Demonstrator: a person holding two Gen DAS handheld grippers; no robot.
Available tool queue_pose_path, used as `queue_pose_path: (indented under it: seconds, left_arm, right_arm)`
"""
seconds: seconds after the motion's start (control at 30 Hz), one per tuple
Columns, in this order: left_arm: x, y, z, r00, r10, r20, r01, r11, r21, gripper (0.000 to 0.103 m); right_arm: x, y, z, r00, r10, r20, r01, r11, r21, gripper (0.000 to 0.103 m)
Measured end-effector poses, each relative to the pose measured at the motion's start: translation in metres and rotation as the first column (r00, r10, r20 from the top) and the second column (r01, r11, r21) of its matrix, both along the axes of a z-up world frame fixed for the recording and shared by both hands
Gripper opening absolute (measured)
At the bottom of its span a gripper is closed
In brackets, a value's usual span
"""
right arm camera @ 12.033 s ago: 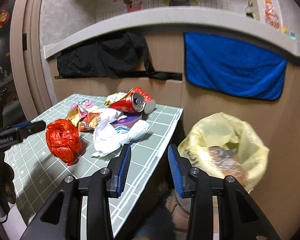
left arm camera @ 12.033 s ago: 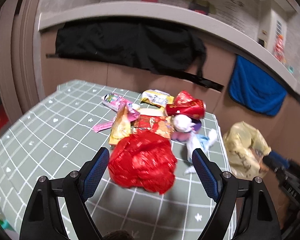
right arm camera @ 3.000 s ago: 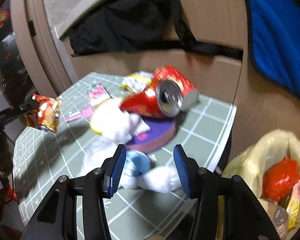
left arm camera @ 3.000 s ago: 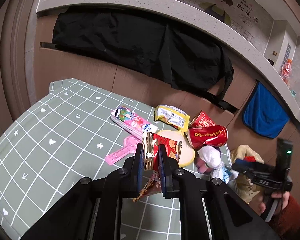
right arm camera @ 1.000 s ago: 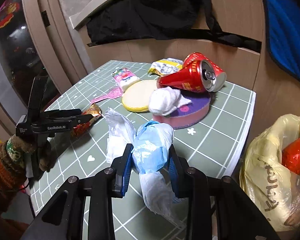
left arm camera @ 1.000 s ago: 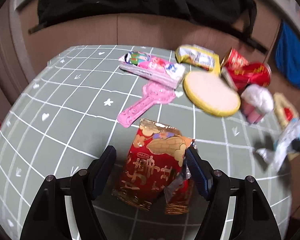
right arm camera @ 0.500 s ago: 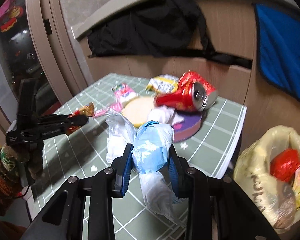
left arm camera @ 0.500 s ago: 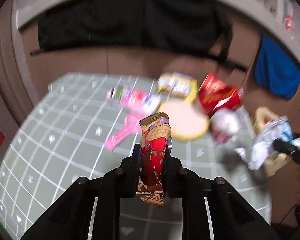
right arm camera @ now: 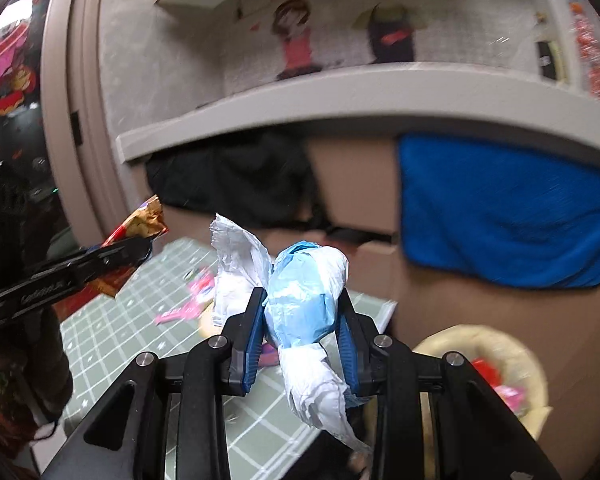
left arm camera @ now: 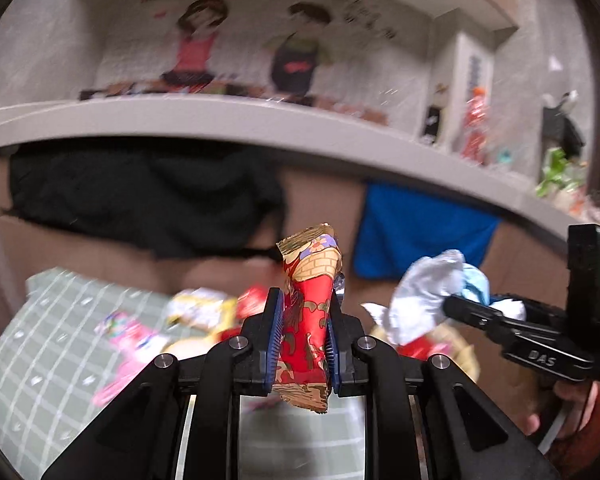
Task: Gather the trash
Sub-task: 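Carry the wrapper and tissues over the yellow bin and open both grippers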
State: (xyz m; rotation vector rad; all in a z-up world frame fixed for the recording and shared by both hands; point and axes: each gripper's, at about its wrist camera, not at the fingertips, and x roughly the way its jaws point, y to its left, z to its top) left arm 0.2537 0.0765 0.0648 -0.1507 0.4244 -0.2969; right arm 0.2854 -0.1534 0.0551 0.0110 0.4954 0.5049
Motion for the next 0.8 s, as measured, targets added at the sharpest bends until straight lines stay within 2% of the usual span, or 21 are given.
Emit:
queue_pose_path:
  seconds: [0.13, 0.27, 0.53, 0.8]
  left_arm:
    - [0.009, -0.041, 0.007, 0.998, -0.053, 0.028, 0.053, 0.999, -0.003, 0.02]
    - [0.017, -0.085, 0.005, 0.994, -0.103, 0.025, 0.103, 0.995, 0.014, 0.02]
    - [0.041, -0.147, -0.014, 0.986, -0.169, -0.01, 0.169, 0.986, 0.001, 0.02]
    - [0.057, -0.176, -0.032, 0.982, -0.186, -0.043, 0.186, 0.983, 0.002, 0.02]
  right_arm:
    - [-0.005, -0.034, 0.02, 0.995, -0.08, 0.053, 0.08, 0.997, -0.006, 0.031]
    - [-0.009, -0.068, 0.026, 0.983, -0.167, 0.082, 0.168, 0.986, -0.016, 0.031]
    - [0.0, -0.121, 0.017, 0.961, -0.27, 0.061, 0.271, 0.963, -0.006, 0.031]
    - [0.01, -0.146, 0.001, 0.95, -0.311, 0.028, 0.311, 0.951, 0.007, 0.031]
